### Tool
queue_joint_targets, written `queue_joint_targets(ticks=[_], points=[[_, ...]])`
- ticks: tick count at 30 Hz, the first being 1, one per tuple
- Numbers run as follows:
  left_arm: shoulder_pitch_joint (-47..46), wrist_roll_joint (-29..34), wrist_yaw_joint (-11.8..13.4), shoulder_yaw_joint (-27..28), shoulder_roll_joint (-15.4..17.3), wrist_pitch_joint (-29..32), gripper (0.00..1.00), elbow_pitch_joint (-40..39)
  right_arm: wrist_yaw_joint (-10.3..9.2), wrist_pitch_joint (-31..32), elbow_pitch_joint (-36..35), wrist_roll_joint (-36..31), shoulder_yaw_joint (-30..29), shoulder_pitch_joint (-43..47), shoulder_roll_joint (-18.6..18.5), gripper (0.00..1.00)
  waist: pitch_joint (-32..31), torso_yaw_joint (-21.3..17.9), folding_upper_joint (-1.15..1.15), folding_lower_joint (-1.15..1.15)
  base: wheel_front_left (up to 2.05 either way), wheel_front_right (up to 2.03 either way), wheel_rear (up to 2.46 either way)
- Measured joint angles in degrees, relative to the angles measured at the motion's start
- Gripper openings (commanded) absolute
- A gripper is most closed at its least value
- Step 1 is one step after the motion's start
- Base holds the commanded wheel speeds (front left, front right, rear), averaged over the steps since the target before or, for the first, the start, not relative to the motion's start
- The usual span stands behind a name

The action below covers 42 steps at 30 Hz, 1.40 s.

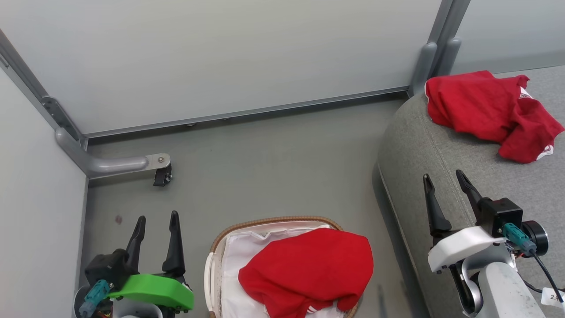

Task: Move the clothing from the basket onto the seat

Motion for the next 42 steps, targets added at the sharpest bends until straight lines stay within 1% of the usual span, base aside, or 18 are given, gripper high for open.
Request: queue_joint_targets(ticks=[17, 23, 27, 31, 36, 42], points=[[0.0, 0.0, 0.0, -0.4, 0.0, 0.0, 1.0, 0.3, 0.0, 0.0, -0.1, 0.1, 1.0, 0.1, 0.0, 1.0, 0.6, -0.2, 0.0, 0.0, 0.0, 0.0, 0.0], [-0.5, 0.1, 0.0, -1.3, 0.0, 0.0, 1.0, 0.9, 0.0, 0.0, -0.6, 0.1, 1.2, -0.2, 0.0, 1.0, 1.9, -0.4, 0.0, 0.0, 0.0, 0.0, 0.0], [-2.7, 1.2, -0.1, -2.6, 0.0, 0.0, 1.0, 2.4, 0.0, 0.0, -1.3, 0.1, 1.1, -0.9, 0.0, 1.0, 3.4, -0.5, 0.0, 0.0, 0.0, 0.0, 0.0], [-6.1, 2.7, -0.2, -4.6, 0.0, 0.0, 1.0, 5.8, 0.0, 0.0, -2.3, -0.1, 1.1, -2.2, 0.0, 1.0, 5.8, -0.7, 0.0, 0.0, 0.0, 0.0, 0.0], [-12.5, 5.8, -0.3, -8.8, 0.2, 0.0, 1.0, 13.1, 0.0, 0.0, -3.5, -0.2, 1.1, -4.5, 0.0, 1.0, 9.6, -1.2, 0.0, 0.0, 0.0, 0.0, 0.0], [-21.6, 5.8, -0.4, -17.6, 1.2, 0.0, 1.0, 24.2, 0.0, 0.0, -4.6, -1.2, 1.4, -7.7, 0.0, 1.0, 15.7, -2.4, 0.0, 0.0, 0.0, 0.0, 0.0]])
